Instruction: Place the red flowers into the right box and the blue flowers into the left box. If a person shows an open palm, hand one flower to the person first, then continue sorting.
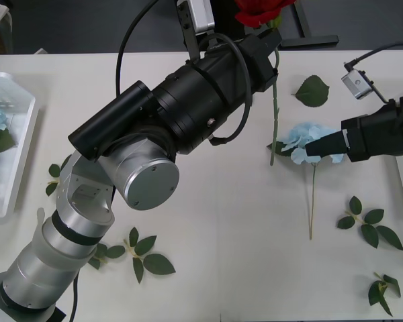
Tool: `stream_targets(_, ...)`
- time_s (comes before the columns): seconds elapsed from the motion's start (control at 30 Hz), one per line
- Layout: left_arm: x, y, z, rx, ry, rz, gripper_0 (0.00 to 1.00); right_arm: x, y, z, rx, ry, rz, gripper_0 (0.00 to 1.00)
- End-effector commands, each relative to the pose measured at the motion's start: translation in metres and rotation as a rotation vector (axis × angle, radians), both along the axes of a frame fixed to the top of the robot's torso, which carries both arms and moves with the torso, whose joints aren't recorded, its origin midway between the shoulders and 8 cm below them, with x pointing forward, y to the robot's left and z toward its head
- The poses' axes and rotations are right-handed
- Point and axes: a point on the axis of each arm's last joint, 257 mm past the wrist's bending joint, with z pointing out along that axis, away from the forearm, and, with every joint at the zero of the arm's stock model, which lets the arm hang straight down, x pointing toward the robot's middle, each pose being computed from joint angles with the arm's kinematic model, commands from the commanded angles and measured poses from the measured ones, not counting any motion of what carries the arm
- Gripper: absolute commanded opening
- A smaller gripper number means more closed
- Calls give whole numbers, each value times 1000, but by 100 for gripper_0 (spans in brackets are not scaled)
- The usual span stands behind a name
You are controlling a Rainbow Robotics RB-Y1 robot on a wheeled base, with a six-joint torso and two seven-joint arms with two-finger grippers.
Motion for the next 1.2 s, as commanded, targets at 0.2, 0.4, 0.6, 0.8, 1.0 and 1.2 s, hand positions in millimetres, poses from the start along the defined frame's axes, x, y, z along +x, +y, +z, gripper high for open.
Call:
stream_targets(0.2, -10, 0, 6, -46, 12, -25, 0, -3, 45, 41, 57, -93, 144, 88)
stream_targets(0.4, -9, 0, 6, -47, 12, -23, 0, -9, 70, 17, -11, -137, 192, 88)
stream_targets(0.6, -9, 0, 6, -47, 12, -23, 0, -16, 91, 1, 3, -136, 212, 74)
stream_targets(0.8, -9, 0, 6, -47, 12, -23, 0, -18, 114, 5, 66, -140, 214, 0)
stream_targets(1.0, -9, 0, 6, -47, 12, -23, 0, -15, 120, 7, 82, -149, 207, 0)
stream_targets(1.2, -9, 0, 6, -47, 12, -23, 0, -15, 120, 6, 82, -145, 204, 0)
